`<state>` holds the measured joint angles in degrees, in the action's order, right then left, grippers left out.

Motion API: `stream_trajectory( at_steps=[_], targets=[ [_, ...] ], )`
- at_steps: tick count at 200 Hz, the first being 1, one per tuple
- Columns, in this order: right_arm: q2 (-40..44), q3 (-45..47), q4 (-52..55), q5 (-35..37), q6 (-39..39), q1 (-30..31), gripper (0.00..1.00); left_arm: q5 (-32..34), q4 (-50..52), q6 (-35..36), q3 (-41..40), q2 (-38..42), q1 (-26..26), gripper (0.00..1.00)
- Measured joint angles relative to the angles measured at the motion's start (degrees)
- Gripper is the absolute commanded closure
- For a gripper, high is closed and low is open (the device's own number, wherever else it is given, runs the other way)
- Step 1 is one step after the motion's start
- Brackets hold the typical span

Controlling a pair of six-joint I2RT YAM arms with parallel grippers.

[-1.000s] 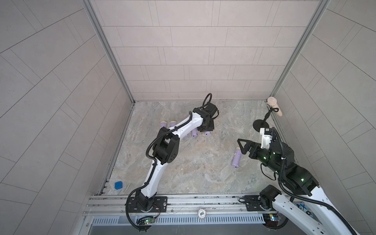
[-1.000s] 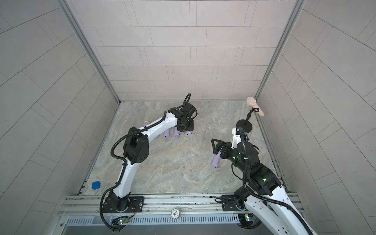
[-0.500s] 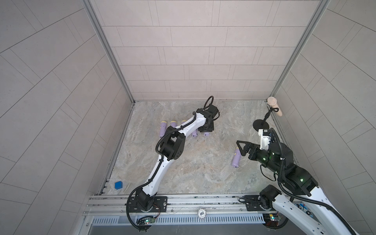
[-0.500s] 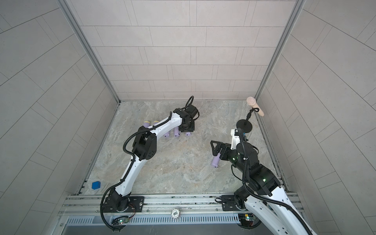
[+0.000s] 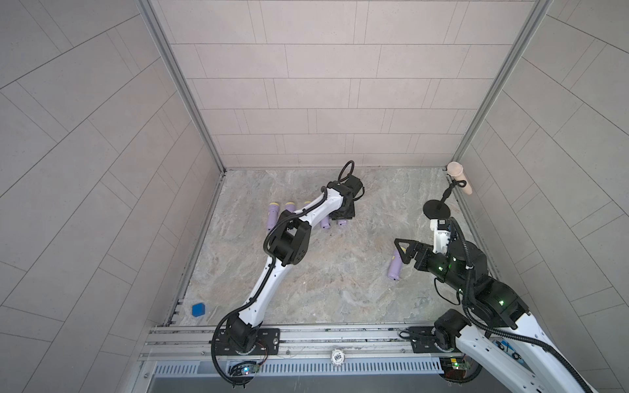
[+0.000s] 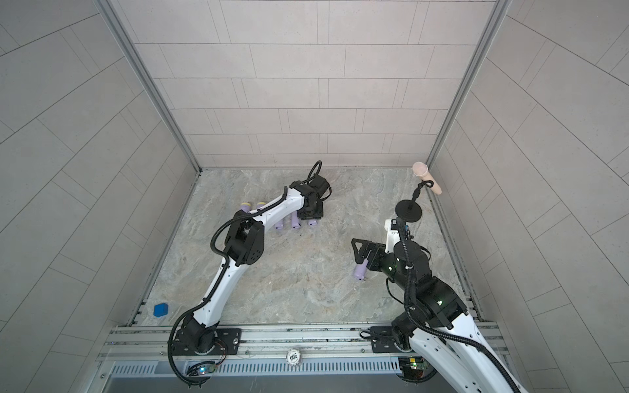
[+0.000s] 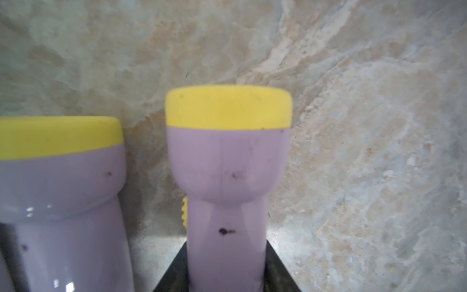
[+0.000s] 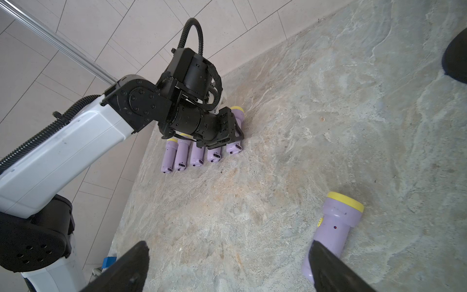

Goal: Close the plug at the bottom of the flashlight
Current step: Place the flashlight at the center of the board.

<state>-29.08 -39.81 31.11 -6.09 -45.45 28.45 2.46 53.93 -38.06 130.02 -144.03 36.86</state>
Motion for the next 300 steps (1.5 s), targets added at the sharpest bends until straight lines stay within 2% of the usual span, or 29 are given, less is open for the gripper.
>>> stream_trajectory(
  at_steps=[55, 201, 223, 255, 300],
  targets=[
    [-0.17, 0.72, -0.04, -0.04, -0.68, 0.0, 0.0, 1.05, 0.28, 0.07, 1.16, -1.49, -0.07, 1.0],
    [-2.99, 0.83, 0.09, 0.52, -1.33, 0.0, 0.01, 1.92, 0.85, 0.59, 1.18, -1.55, 0.28, 0.66],
    [-3.41, 0.81, 0.17, 0.57, -1.51, 0.0, 0.01, 1.95, 0.87, 0.63, 1.18, -1.55, 0.28, 0.64],
    [-3.56, 0.81, 0.24, 0.57, -1.57, 0.0, 0.01, 2.23, 1.2, 0.68, 1.22, -1.55, 0.42, 0.56],
    [-3.63, 0.81, 0.24, 0.57, -1.77, 0.0, 0.0, 2.8, 2.1, 1.03, 1.22, -1.55, 0.83, 0.54]
  ],
)
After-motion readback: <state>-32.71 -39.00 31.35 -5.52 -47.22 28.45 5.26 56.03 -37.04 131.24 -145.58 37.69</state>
